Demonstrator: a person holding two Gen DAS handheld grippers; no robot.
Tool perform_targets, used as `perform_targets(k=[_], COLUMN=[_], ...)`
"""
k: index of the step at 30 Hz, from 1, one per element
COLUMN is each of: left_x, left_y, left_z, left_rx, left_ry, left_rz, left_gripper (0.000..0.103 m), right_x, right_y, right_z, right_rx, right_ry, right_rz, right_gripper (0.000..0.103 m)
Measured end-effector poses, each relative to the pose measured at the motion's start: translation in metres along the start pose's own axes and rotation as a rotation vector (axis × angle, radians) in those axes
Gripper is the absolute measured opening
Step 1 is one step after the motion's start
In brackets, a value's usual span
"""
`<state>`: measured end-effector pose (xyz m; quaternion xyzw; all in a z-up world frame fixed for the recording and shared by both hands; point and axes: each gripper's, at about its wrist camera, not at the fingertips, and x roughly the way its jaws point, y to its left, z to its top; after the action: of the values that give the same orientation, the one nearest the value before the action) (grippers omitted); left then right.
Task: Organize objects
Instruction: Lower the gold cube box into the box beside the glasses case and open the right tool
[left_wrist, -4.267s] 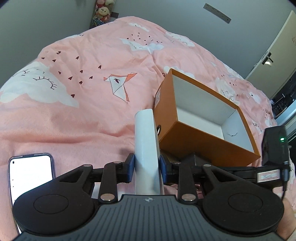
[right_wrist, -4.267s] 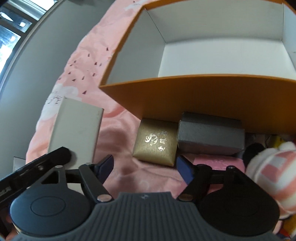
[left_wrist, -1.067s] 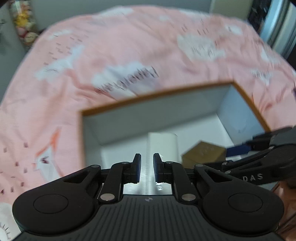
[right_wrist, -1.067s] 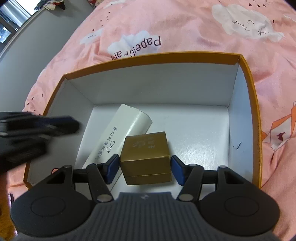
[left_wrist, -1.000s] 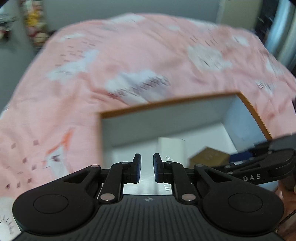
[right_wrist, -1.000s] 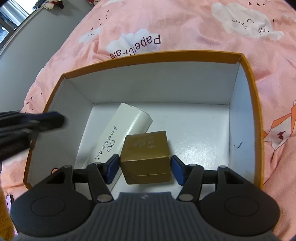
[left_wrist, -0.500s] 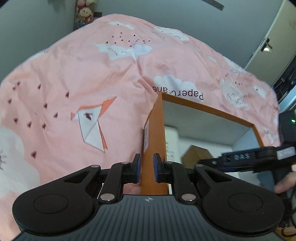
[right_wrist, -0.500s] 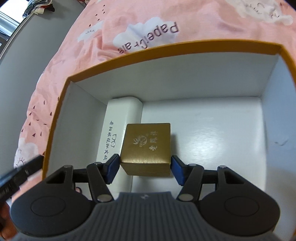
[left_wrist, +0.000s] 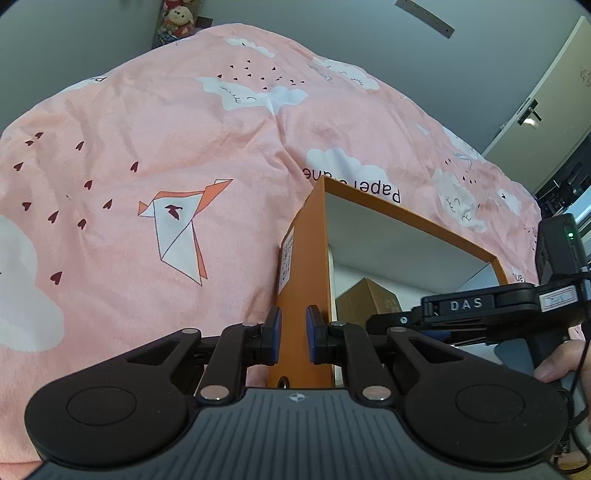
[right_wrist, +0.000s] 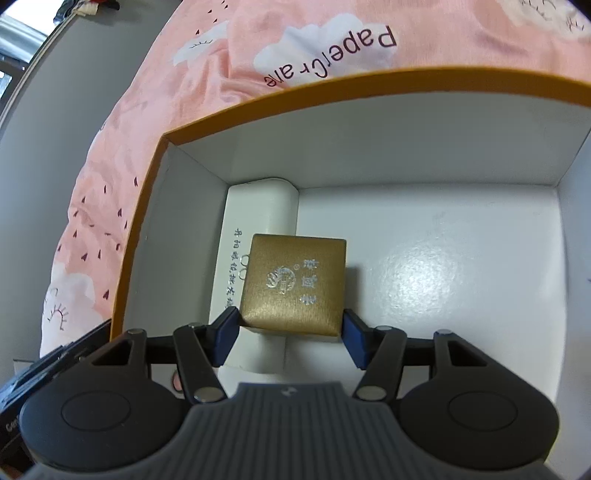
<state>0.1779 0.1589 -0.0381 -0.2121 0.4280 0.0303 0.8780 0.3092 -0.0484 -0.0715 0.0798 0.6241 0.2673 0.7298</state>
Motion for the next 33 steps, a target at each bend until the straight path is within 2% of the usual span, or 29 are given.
perform_targets(k=[5, 8, 11, 15, 23, 29, 33], left_x=[0.000, 0.000, 0.000, -0.001, -0.006, -0.007, -0.007], left_y=[-0.001, -0.002, -0.001, 0.000, 0.001, 0.001, 0.001], left_z=[-0.003, -0.003, -0.004, -0.005, -0.006, -0.006, -0.006], left_rx=[-0.016, -0.017, -0.026, -0.034, -0.042, -0.045, -0.044], left_ry=[-0.001, -0.004, -0.003, -0.003, -0.022, -0.025, -0.026], left_rz=[0.017, 0.027, 0.025, 0.022, 0.004, -0.003, -0.002], left_gripper=[0.016, 0.016, 0.016, 0.015, 0.015, 0.015, 0.015], right_x=[0.000, 0.005, 0.013, 0.014, -0.017, -0.022, -0.024], right_y=[0.011, 0.018, 0.024, 0.028, 0.029, 0.022, 0.021], right_z=[-0.007, -0.011, -0.015, -0.019, -0.011, -0.015, -0.015], right_rx=[-0.129, -0.186, -0.222, -0.243, -0.266, -0.212, -0.213], right_ry=[-0.002, 0.017, 0.049, 0.039, 0.022, 0.137, 0.194], right_rz=[-0.148, -0.181, -0.181, -0.193, -0.184, -0.114, -0.120], right_gripper=[0.061, 0.061, 0.061, 0.061, 0.061, 0.061, 0.060])
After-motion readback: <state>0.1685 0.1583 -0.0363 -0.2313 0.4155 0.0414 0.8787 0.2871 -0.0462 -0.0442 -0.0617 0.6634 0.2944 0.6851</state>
